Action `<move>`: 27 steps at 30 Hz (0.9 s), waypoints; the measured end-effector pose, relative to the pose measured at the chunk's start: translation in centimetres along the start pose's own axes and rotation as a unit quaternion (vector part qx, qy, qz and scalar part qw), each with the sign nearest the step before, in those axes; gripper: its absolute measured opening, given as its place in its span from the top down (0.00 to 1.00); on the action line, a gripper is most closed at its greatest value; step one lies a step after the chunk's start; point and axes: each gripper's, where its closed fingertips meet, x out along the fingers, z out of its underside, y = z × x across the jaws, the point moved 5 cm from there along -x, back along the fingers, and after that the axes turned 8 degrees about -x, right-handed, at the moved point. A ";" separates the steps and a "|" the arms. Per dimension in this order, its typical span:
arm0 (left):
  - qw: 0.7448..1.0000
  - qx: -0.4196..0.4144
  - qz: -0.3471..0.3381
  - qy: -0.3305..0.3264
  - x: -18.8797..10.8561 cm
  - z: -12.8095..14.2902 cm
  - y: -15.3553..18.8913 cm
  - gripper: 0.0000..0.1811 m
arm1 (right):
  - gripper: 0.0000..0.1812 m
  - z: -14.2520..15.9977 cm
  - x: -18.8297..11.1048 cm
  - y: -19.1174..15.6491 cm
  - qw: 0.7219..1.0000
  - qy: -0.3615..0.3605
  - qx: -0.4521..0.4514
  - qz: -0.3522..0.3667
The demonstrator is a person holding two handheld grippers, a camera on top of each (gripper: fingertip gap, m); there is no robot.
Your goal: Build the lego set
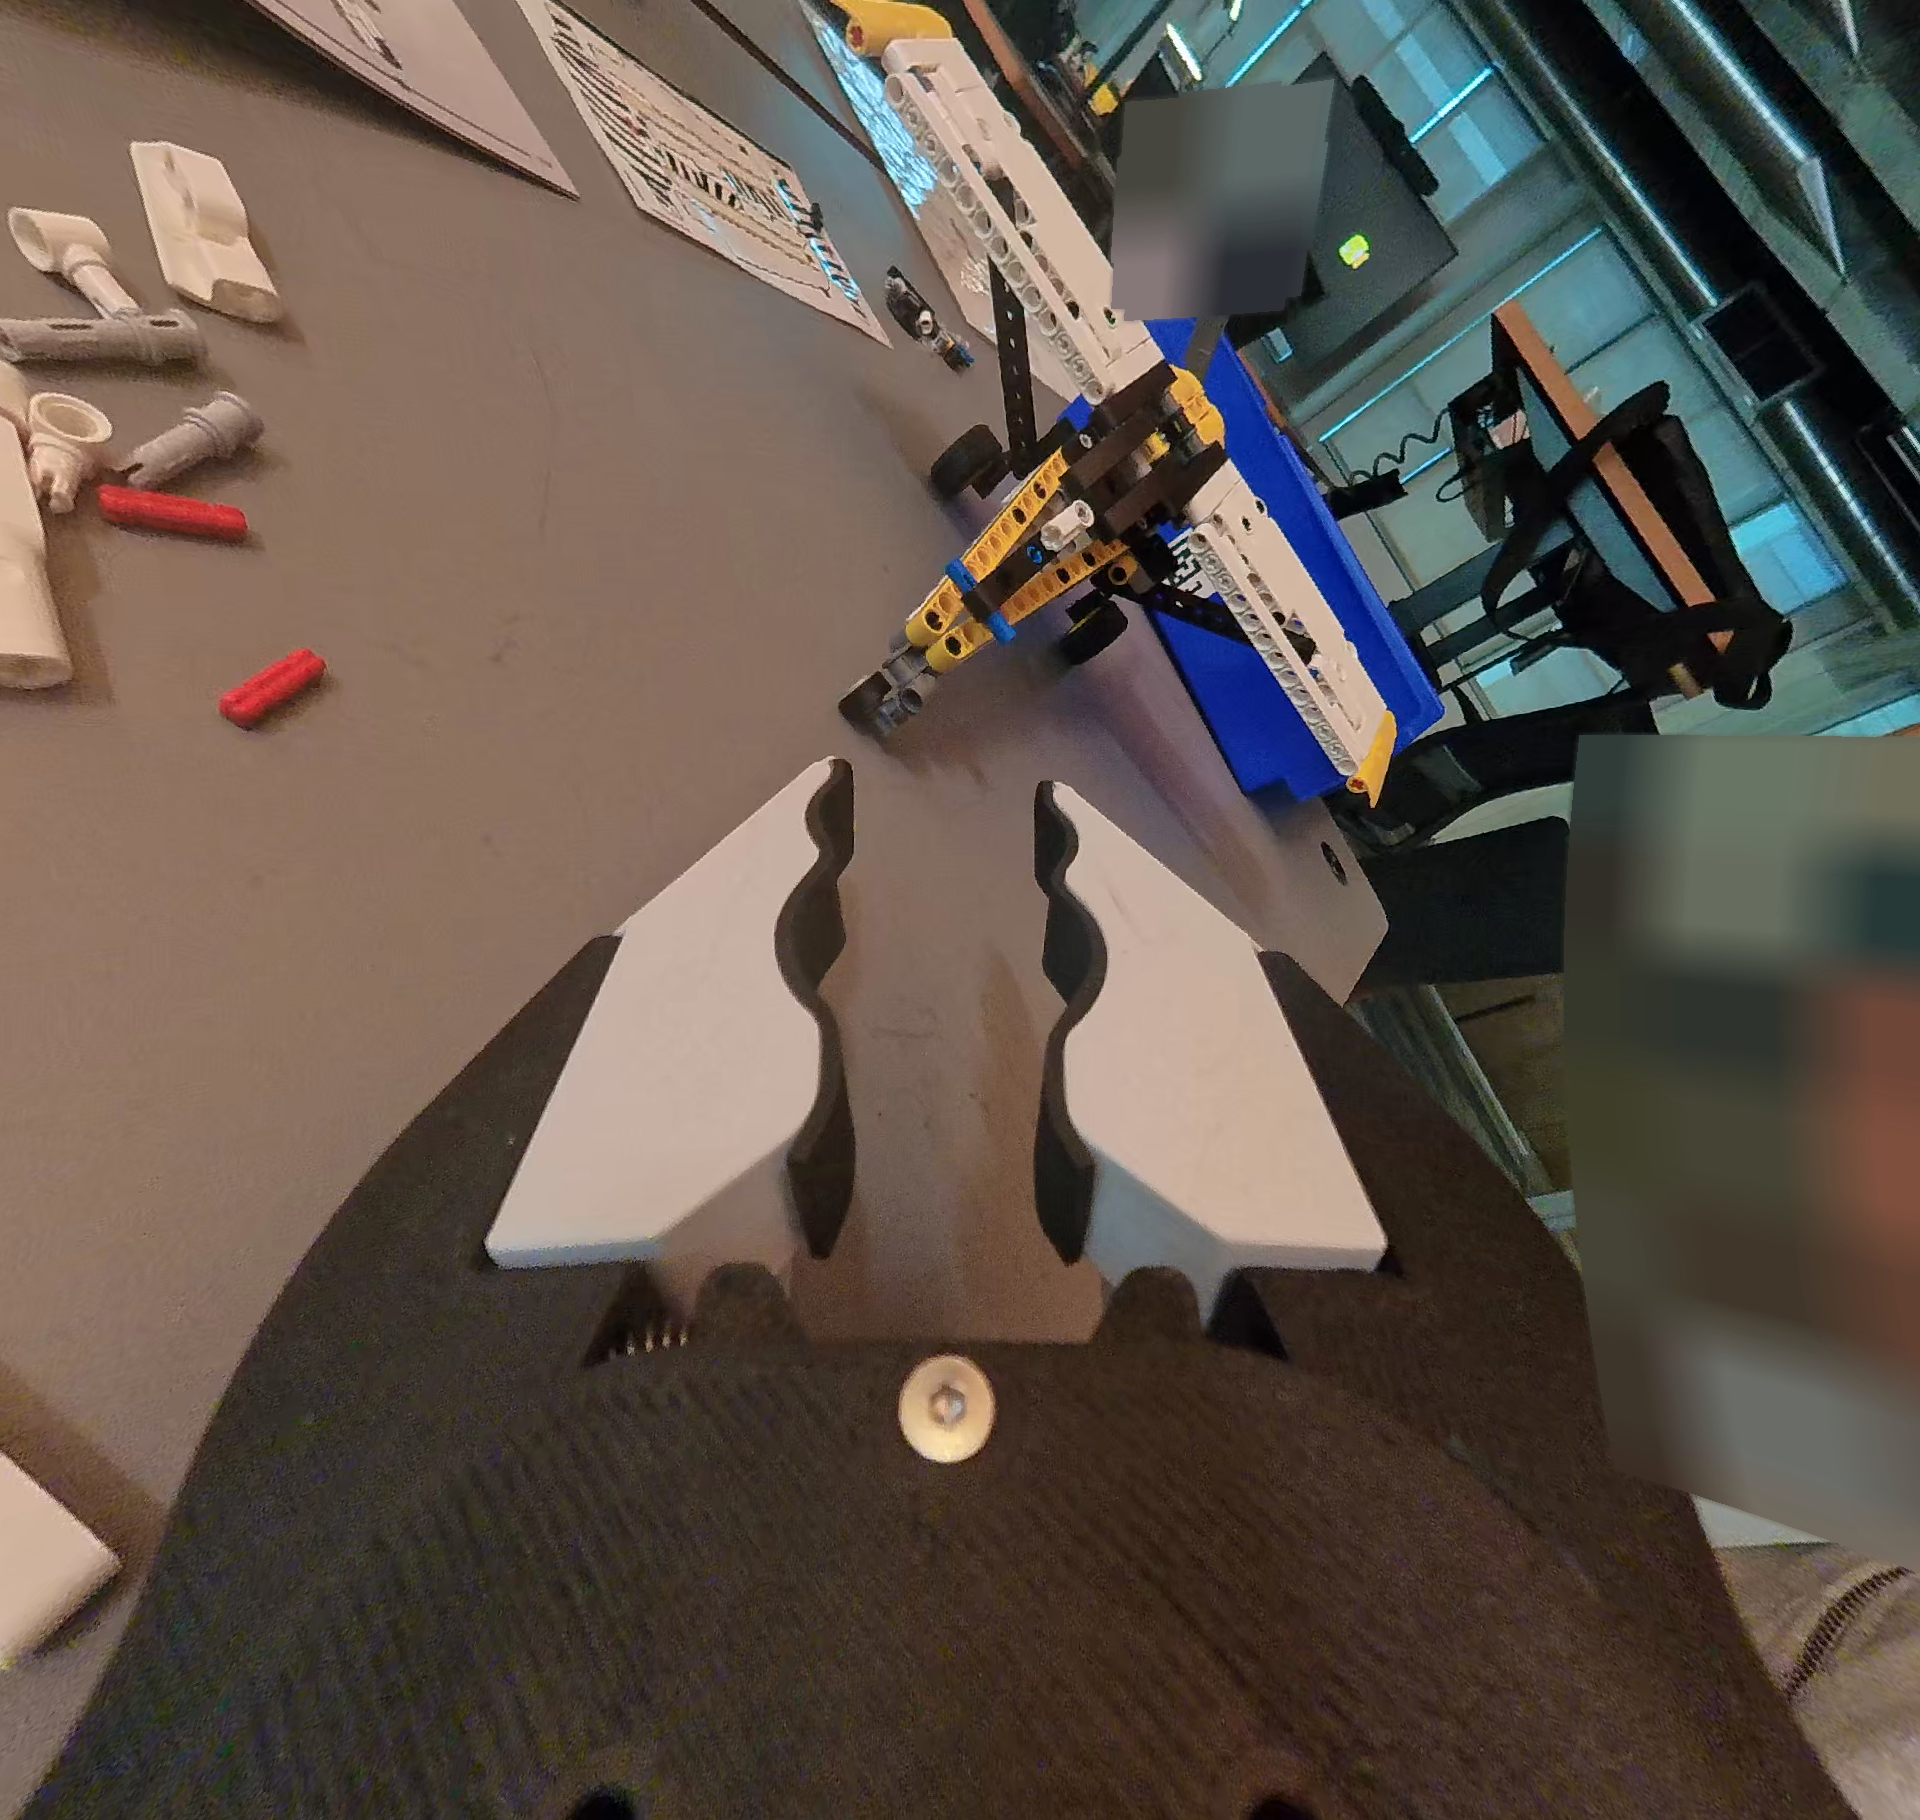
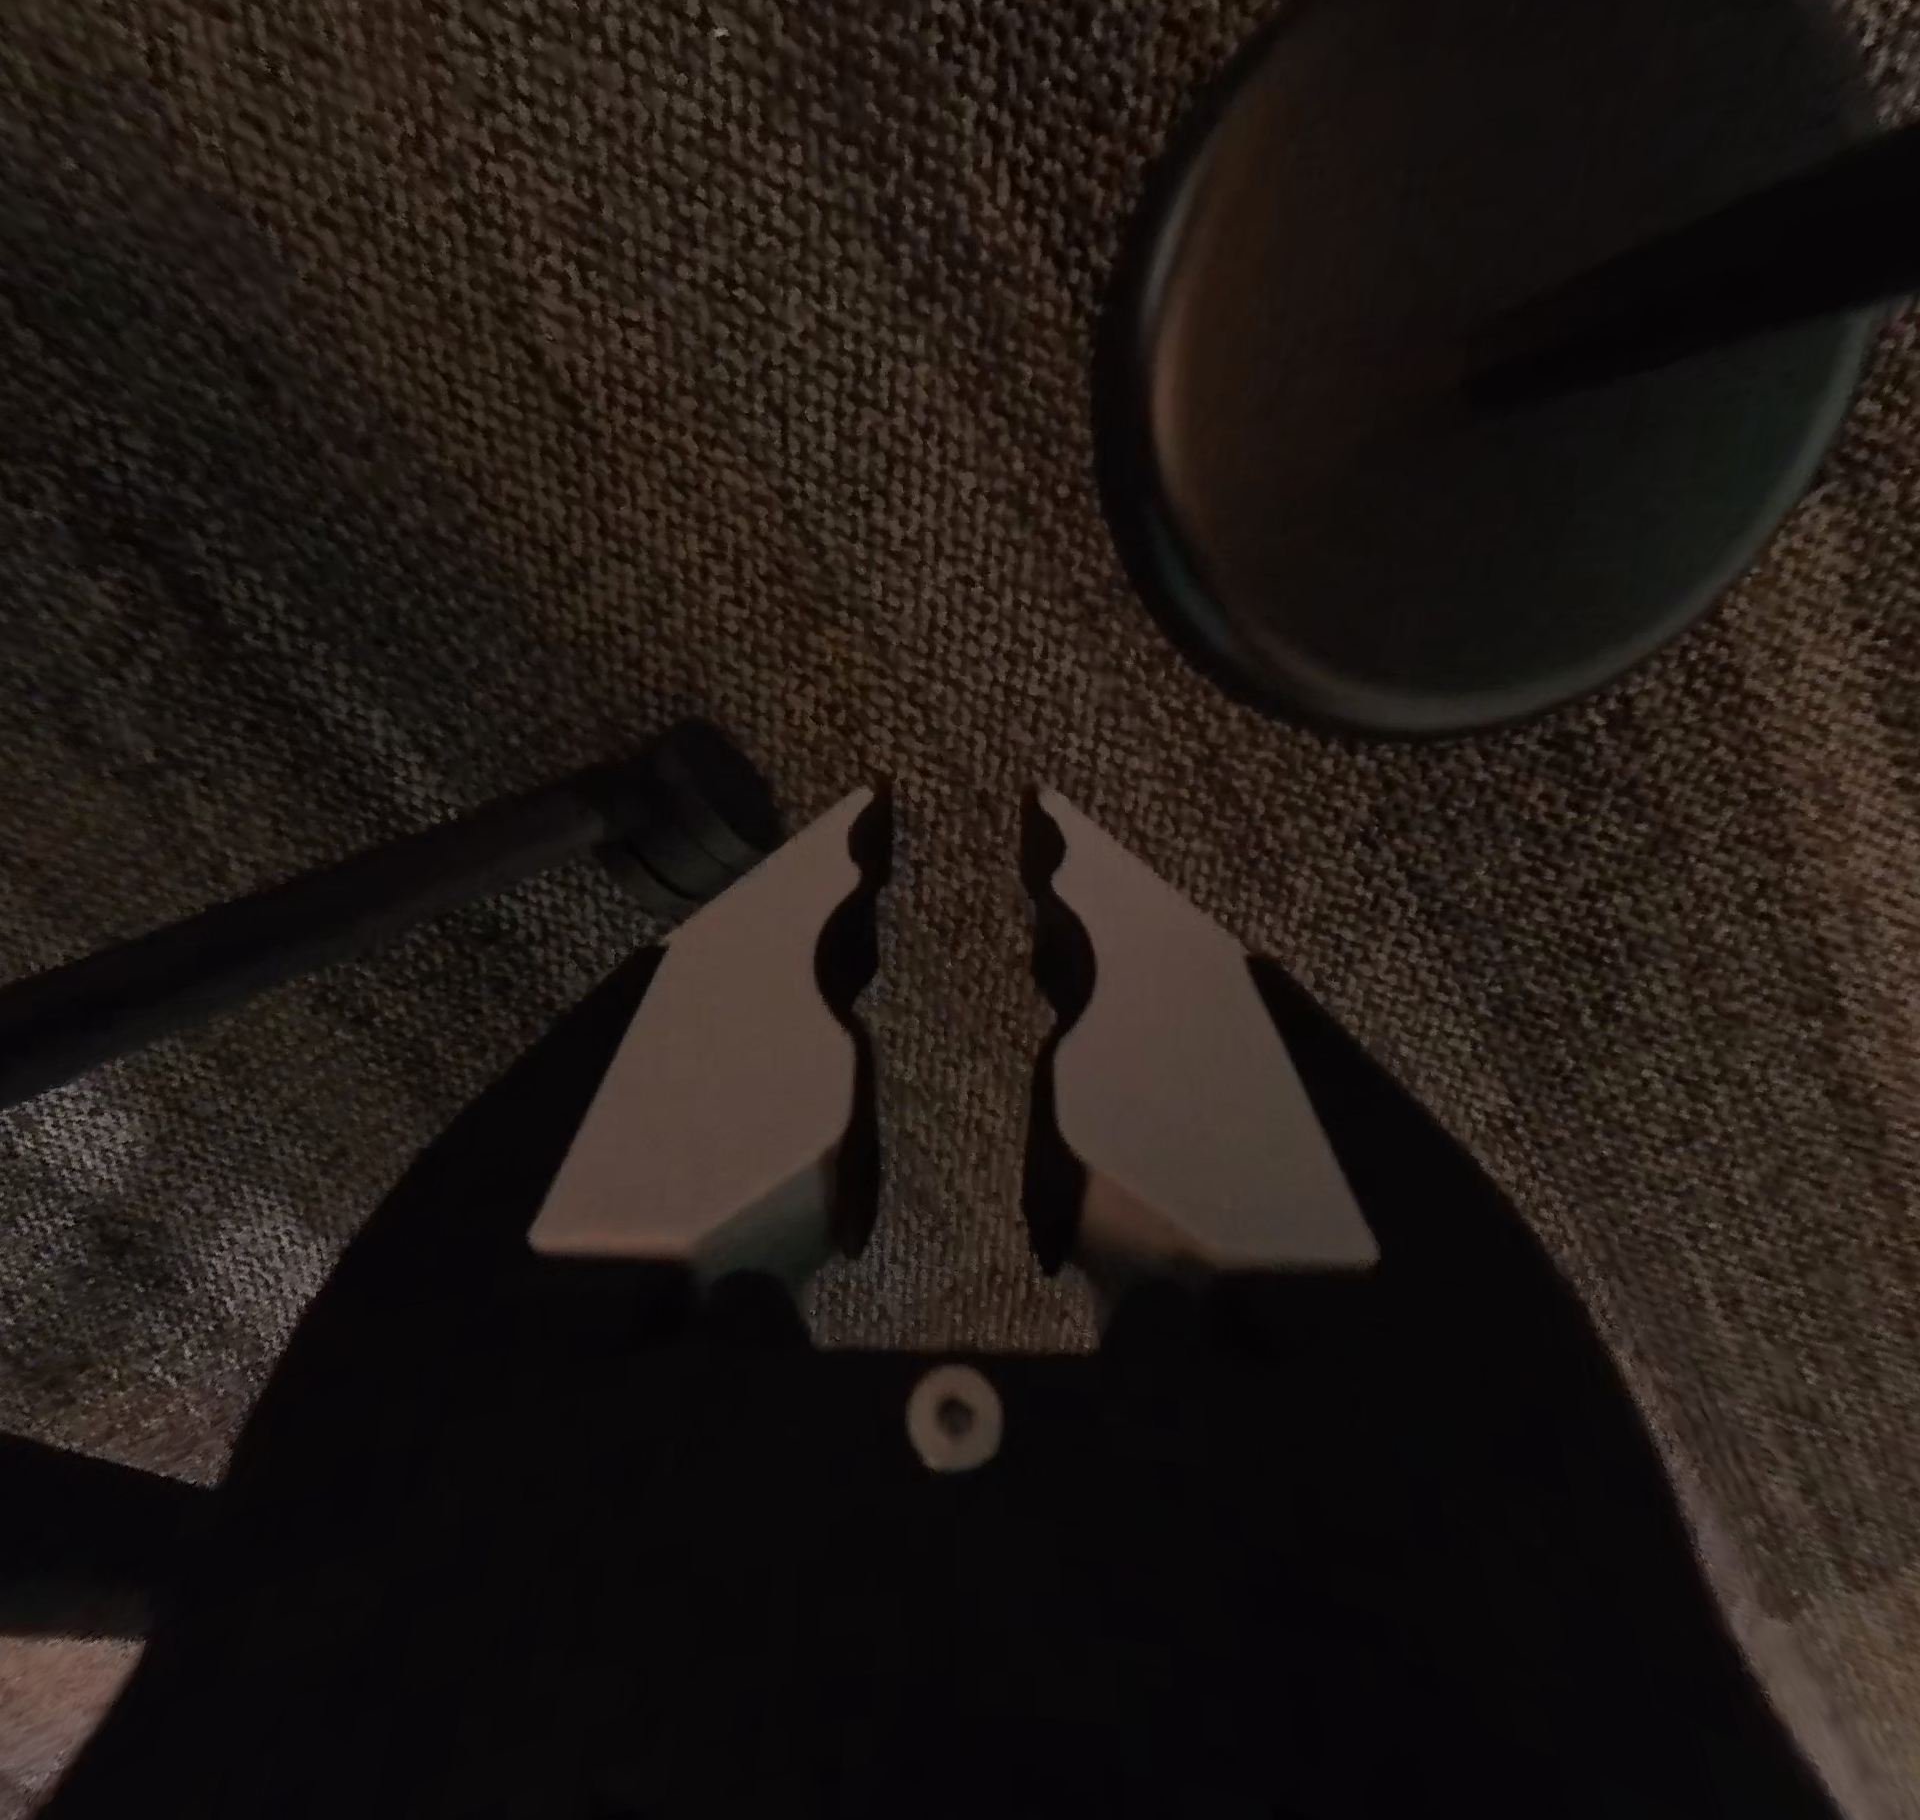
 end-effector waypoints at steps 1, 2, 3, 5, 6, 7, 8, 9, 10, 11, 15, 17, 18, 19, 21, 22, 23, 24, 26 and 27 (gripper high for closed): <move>1.000 0.000 -0.001 -0.001 0.0 0.0 0.0 0.81 | 0.87 -0.3 0.0 -0.3 1.000 0.004 -0.006 -0.005; 1.000 -0.001 -0.002 -0.001 0.0 0.0 0.0 0.81 | 0.87 -0.7 0.2 -0.9 1.000 0.011 -0.014 -0.018; 1.000 -0.001 -0.003 -0.001 0.0 0.0 -0.1 0.81 | 0.86 -1.3 0.6 -1.8 0.999 0.022 -0.027 -0.040; 1.000 -0.002 -0.005 -0.003 0.1 0.0 -0.1 0.81 | 0.85 -2.7 1.6 -4.8 0.992 0.033 -0.077 -0.098; 1.000 -0.004 -0.006 -0.005 0.1 0.1 -0.1 0.81 | 0.85 -3.3 2.3 -6.7 0.985 0.030 -0.120 -0.122; 1.000 -0.005 -0.007 -0.007 0.2 0.1 -0.2 0.81 | 0.84 -3.8 3.1 -8.9 0.974 0.027 -0.176 -0.140; 1.000 -0.005 -0.008 -0.008 0.2 0.1 -0.2 0.81 | 0.84 -4.1 4.0 -11.2 0.958 0.026 -0.240 -0.157; 1.000 -0.005 -0.009 -0.008 0.2 0.1 -0.2 0.82 | 0.84 -4.2 4.9 -13.7 0.936 0.023 -0.305 -0.173; 1.000 -0.005 -0.009 -0.008 0.2 0.1 -0.2 0.81 | 0.84 -4.2 6.0 -16.0 0.912 0.017 -0.365 -0.186; 1.000 -0.006 -0.010 -0.007 0.2 0.1 -0.2 0.81 | 0.84 -4.0 7.1 -18.2 0.888 0.010 -0.415 -0.198; 1.000 -0.009 -0.014 -0.003 0.2 0.0 -0.4 0.81 | 0.90 -4.7 10.3 -25.7 0.885 -0.017 -0.352 -0.303; 1.000 -0.011 -0.018 -0.004 0.2 0.0 -0.4 0.81 | 0.89 -5.4 10.5 -29.8 0.867 -0.043 -0.300 -0.396; 1.000 -0.012 -0.020 -0.004 0.3 0.0 -0.5 0.81 | 0.88 -5.7 10.6 -31.5 0.853 -0.044 -0.323 -0.408; 1.000 -0.014 -0.023 -0.005 0.3 0.0 -0.6 0.80 | 0.88 -5.8 10.8 -33.0 0.840 -0.038 -0.368 -0.397; 0.999 -0.019 -0.031 -0.005 0.4 -0.1 -0.8 0.80 | 0.87 -6.2 11.5 -35.4 0.813 -0.012 -0.475 -0.337; 0.999 -0.022 -0.034 -0.006 0.4 -0.1 -0.9 0.80 | 0.88 -6.4 12.1 -36.1 0.801 0.001 -0.521 -0.294; 0.999 -0.023 -0.038 -0.008 0.5 -0.1 -0.9 0.80 | 0.88 -6.5 12.7 -36.6 0.790 0.008 -0.554 -0.262; 0.999 -0.024 -0.040 -0.010 0.5 -0.1 -1.0 0.80 | 0.86 -6.3 13.1 -37.0 0.778 0.008 -0.578 -0.245; 0.999 -0.026 -0.044 -0.012 0.6 0.0 -1.1 0.80 | 0.74 -5.7 13.7 -37.7 0.757 0.006 -0.612 -0.228; 0.998 -0.028 -0.046 -0.013 0.6 0.0 -1.2 0.80 | 0.69 -5.4 14.1 -38.1 0.745 0.010 -0.631 -0.215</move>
